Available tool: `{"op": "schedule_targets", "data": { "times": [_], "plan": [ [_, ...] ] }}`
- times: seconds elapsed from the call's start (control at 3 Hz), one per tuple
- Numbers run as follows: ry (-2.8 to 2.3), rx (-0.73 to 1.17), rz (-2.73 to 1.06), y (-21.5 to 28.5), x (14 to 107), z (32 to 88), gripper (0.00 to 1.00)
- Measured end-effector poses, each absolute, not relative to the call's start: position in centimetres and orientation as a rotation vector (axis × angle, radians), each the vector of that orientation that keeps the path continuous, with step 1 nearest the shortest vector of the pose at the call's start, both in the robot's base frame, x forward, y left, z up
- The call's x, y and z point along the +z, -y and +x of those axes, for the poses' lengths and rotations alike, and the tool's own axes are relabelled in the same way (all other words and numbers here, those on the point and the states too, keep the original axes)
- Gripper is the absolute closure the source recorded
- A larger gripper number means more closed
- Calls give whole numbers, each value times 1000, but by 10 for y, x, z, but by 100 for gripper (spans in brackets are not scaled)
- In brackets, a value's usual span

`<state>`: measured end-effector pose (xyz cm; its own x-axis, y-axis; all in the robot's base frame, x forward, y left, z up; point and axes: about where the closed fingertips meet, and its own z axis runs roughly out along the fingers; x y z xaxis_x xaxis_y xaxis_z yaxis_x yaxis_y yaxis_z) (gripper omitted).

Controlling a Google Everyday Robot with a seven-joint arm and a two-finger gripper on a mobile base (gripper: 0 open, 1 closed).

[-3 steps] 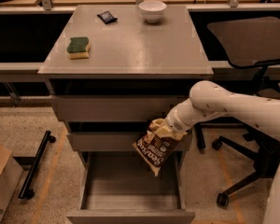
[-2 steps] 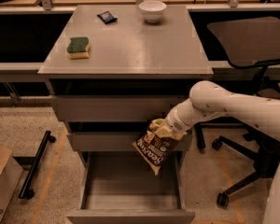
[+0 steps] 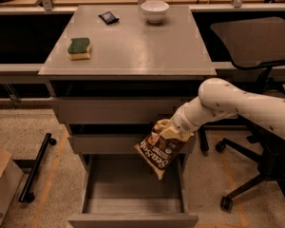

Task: Pick brown chip bag from bottom drawer and place on counter

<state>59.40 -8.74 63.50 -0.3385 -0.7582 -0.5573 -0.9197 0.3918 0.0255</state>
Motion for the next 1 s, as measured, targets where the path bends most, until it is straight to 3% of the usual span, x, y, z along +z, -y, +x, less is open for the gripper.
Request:
{"op": "schedule_targets", "data": {
  "times": [1.0],
  "plan": [
    [-1919, 259, -1533, 96, 836, 586, 100]
  ]
}}
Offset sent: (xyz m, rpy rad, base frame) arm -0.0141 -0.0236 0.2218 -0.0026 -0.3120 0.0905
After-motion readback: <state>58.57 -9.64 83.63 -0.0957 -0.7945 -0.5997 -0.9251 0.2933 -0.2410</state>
